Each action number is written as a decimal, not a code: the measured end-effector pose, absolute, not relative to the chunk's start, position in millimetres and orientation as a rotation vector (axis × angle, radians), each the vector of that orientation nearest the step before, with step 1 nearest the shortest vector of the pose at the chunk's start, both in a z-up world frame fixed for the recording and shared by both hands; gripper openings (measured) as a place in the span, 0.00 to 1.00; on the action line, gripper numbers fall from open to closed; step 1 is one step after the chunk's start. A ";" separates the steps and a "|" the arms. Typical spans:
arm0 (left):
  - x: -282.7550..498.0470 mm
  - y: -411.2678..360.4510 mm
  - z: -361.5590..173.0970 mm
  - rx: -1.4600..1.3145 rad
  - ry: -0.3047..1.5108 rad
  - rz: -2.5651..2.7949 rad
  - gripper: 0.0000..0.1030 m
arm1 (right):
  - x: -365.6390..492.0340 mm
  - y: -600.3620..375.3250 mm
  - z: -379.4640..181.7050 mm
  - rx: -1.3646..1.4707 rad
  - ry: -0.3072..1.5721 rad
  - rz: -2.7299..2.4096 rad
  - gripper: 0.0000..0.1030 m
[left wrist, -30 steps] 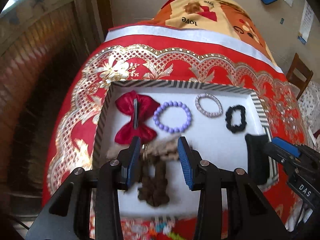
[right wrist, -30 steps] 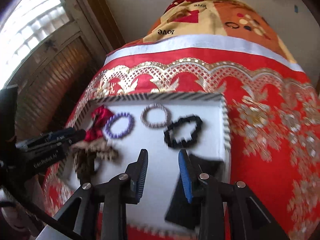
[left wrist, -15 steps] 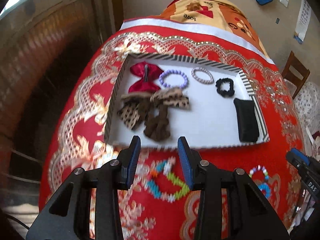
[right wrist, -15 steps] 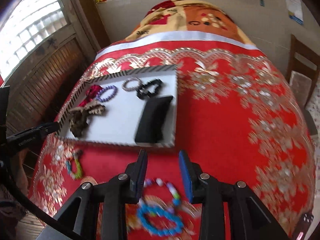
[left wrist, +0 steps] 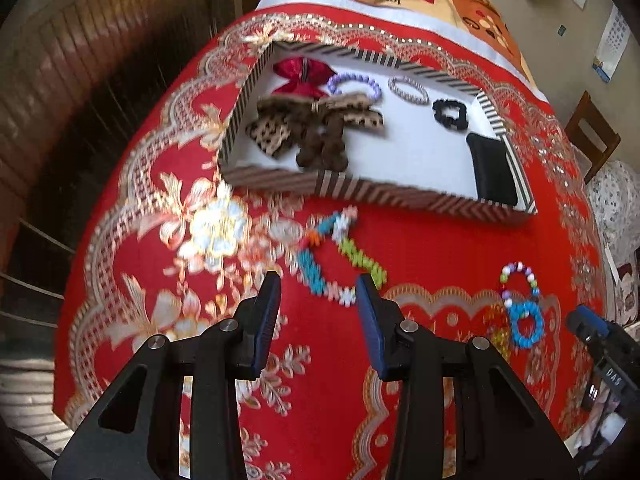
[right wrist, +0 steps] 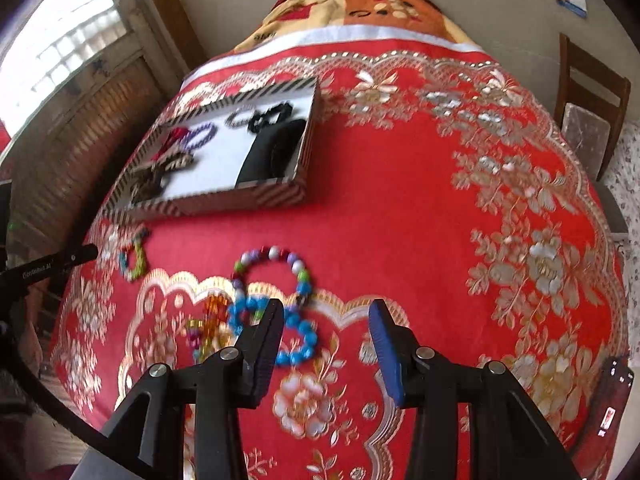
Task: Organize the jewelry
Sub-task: 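Grasp the orange crystal bracelet with left tool while right tool grasps blue bead bracelet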
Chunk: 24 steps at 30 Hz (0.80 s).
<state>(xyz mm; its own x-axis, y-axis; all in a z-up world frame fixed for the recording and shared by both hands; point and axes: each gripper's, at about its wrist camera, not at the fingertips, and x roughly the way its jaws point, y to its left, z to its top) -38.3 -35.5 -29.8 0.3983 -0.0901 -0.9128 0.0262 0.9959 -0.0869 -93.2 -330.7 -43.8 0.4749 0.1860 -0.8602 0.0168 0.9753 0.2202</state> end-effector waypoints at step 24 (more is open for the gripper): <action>-70.5 -147.9 -61.3 0.071 1.257 -0.539 0.45 | -78.2 -312.1 -81.3 0.113 1.074 0.138 0.24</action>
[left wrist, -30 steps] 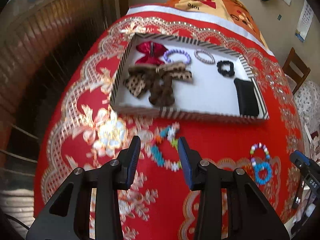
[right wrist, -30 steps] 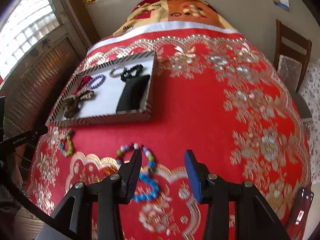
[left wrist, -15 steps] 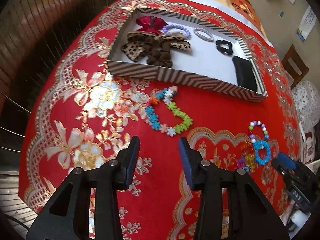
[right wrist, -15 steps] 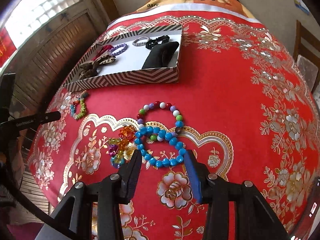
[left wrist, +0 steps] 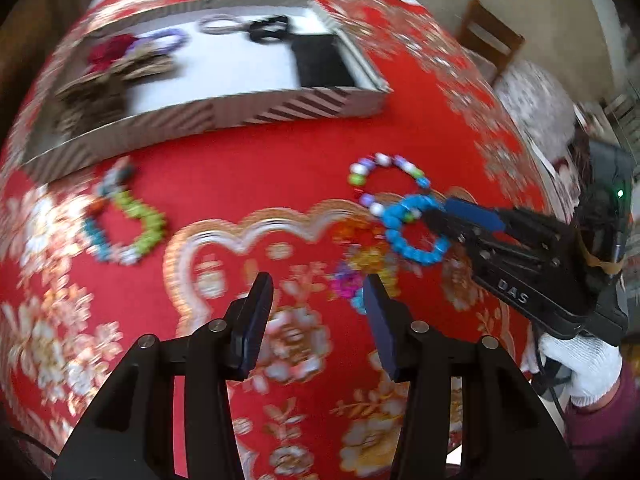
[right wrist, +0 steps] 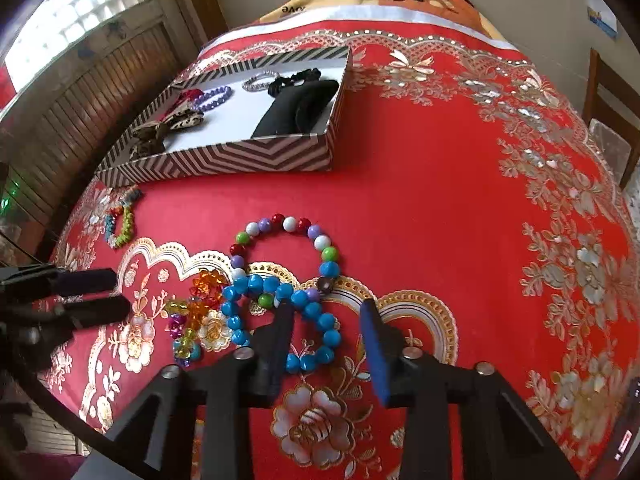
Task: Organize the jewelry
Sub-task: 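Grasp the orange crystal bracelet with left tool while right tool grasps blue bead bracelet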
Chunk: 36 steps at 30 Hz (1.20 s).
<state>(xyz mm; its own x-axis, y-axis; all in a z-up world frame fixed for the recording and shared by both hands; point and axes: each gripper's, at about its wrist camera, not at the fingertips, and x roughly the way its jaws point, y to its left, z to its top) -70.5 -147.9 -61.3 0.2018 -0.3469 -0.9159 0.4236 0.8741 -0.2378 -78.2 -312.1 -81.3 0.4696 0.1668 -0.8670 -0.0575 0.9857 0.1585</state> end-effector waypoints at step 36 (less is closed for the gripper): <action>-59.1 -124.2 -18.2 -0.016 1.169 -0.511 0.08 | -90.0 -311.6 -70.4 0.094 1.086 0.207 0.23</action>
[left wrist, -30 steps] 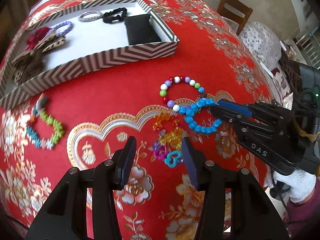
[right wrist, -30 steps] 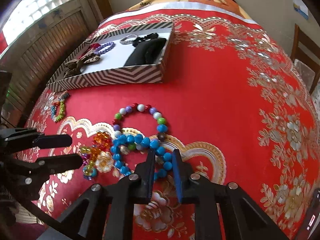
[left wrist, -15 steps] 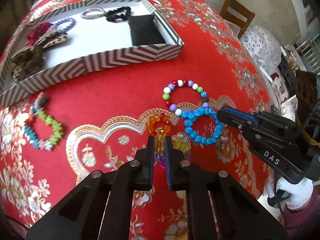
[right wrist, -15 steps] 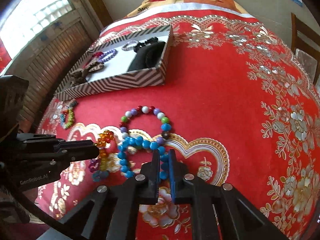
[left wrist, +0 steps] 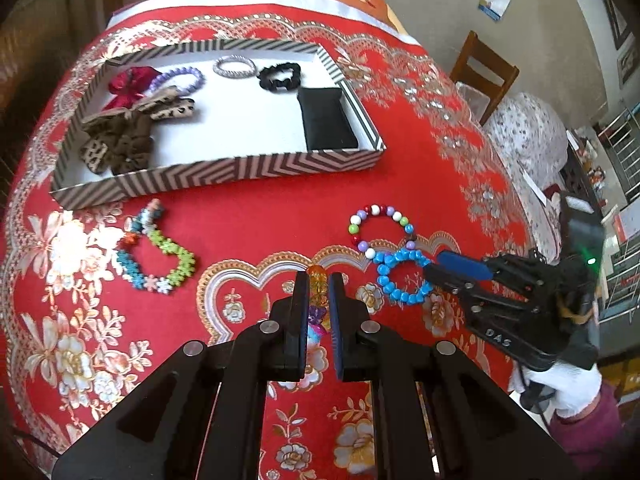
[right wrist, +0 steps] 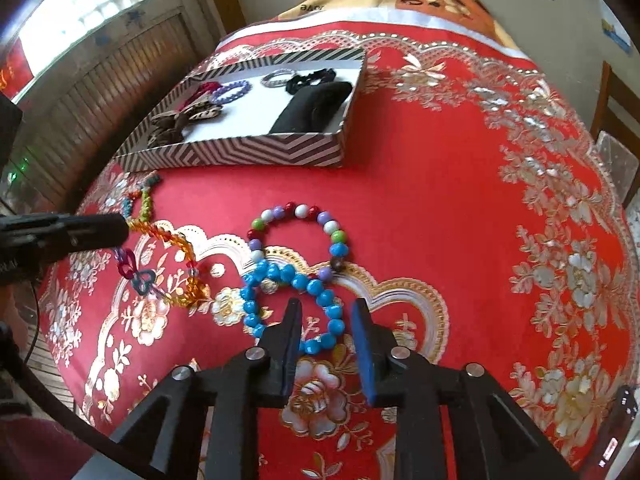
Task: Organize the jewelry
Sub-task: 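Grasp the orange crystal bracelet with left tool while right tool grasps blue bead bracelet, then carry the orange crystal bracelet with left tool while right tool carries blue bracelet into box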
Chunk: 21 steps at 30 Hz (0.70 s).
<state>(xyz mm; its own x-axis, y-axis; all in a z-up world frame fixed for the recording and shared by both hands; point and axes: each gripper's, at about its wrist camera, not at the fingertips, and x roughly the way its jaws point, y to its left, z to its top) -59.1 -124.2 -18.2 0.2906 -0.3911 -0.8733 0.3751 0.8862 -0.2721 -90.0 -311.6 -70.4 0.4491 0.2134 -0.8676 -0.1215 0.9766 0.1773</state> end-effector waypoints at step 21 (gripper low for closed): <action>-34.8 -99.3 36.6 -0.074 1.051 -0.436 0.08 | -87.8 -316.1 -6.6 0.126 0.941 0.237 0.07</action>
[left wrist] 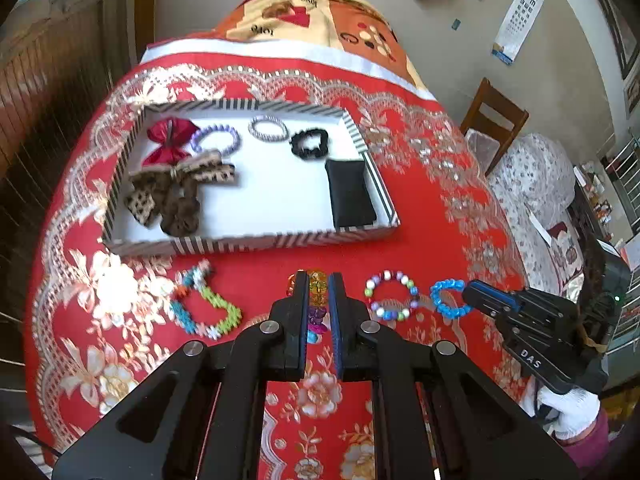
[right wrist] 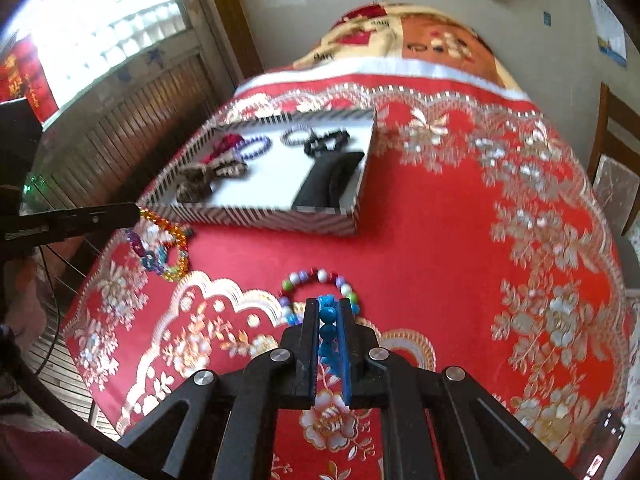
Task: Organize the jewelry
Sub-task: 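Carry the orange crystal bracelet with left tool while right tool carries blue bracelet into box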
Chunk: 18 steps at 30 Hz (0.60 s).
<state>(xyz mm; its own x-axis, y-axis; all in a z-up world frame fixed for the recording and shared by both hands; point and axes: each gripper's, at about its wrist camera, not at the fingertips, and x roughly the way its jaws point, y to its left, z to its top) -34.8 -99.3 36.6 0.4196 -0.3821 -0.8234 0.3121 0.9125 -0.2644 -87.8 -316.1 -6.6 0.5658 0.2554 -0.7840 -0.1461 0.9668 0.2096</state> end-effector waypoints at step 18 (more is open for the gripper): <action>17.5 -90.5 58.7 -0.031 0.963 -0.357 0.08 | -30.7 -278.8 35.8 0.072 0.870 0.318 0.07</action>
